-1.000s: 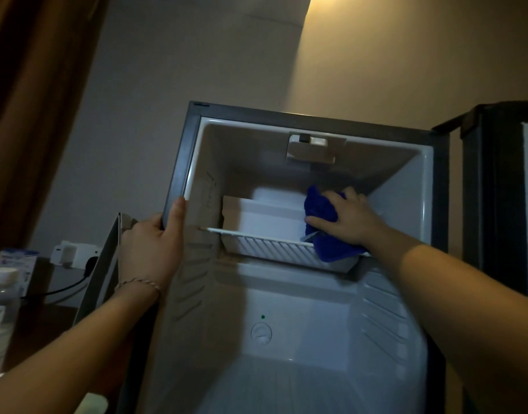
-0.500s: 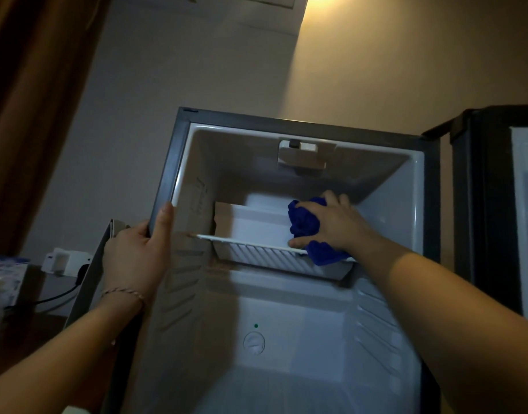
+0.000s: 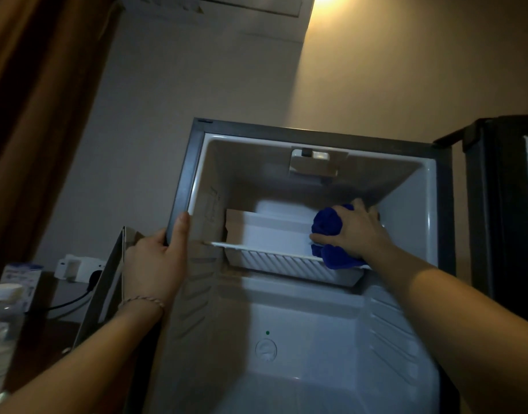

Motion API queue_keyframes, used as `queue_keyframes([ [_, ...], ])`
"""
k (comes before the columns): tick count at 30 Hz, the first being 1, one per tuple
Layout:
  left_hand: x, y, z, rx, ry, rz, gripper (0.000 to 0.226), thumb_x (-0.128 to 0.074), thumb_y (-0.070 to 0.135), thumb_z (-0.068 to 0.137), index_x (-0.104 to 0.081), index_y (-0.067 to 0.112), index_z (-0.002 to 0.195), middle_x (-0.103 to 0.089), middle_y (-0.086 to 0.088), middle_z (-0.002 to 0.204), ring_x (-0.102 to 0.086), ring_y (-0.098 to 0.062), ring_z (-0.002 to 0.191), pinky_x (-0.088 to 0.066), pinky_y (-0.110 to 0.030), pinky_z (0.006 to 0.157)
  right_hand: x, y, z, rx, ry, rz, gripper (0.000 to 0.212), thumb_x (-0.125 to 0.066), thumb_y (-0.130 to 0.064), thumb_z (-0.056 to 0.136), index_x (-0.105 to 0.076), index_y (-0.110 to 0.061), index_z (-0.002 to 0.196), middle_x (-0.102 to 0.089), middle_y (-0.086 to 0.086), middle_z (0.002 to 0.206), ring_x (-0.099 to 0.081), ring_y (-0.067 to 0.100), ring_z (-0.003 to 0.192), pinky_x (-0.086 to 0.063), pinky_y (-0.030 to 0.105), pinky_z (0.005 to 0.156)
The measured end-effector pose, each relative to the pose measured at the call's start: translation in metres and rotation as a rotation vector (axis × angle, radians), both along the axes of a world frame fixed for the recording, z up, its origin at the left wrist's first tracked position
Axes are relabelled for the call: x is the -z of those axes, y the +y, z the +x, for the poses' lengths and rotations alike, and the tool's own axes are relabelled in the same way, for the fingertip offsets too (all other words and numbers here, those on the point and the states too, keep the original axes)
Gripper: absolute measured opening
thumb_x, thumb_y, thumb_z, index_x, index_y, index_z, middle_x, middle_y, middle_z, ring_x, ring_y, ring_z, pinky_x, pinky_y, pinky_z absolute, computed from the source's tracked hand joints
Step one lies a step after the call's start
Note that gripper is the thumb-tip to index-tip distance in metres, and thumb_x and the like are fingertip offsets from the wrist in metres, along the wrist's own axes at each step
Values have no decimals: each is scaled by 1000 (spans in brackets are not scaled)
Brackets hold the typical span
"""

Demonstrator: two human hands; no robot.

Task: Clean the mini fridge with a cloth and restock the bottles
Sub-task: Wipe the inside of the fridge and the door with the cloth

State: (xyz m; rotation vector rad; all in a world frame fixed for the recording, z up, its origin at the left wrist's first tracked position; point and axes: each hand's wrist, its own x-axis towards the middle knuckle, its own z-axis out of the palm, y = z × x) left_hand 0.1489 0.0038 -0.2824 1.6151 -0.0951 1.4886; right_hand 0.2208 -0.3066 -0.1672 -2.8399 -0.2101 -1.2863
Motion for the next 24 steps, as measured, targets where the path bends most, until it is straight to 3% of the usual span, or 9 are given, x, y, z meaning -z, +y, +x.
queue_keyframes([
  [7,1,-1,3,-25,-18,0,63,-35,63,93,-42,17,51,-38,5,41,-32,-5,33,-30,-22,46,-9,45,11,-125,35,-99,78,-62,-69,84,-41,-26,145,-35,13,142,-37,40,126,-40,48,104],
  [13,0,1,6,9,-17,2,61,-36,62,93,-47,15,55,-41,4,43,-40,-4,33,-32,-22,44,-13,91,18,-206,28,-193,73,-61,-68,85,-41,-27,142,-35,12,141,-38,39,128,-42,49,102],
  [19,1,3,10,0,-17,9,66,-35,65,91,-50,11,57,-42,2,45,-35,-6,36,-31,-21,42,-12,78,17,-178,28,-252,80,-64,-68,83,-35,-31,147,-33,11,142,-37,39,127,-38,49,105],
  [24,1,5,10,33,-2,-7,77,-35,67,92,-55,-1,63,-48,-9,51,-42,-22,45,-36,-24,48,-13,46,13,-121,74,-192,87,-62,-73,81,-29,-33,152,-30,11,149,-33,41,132,-34,48,110],
])
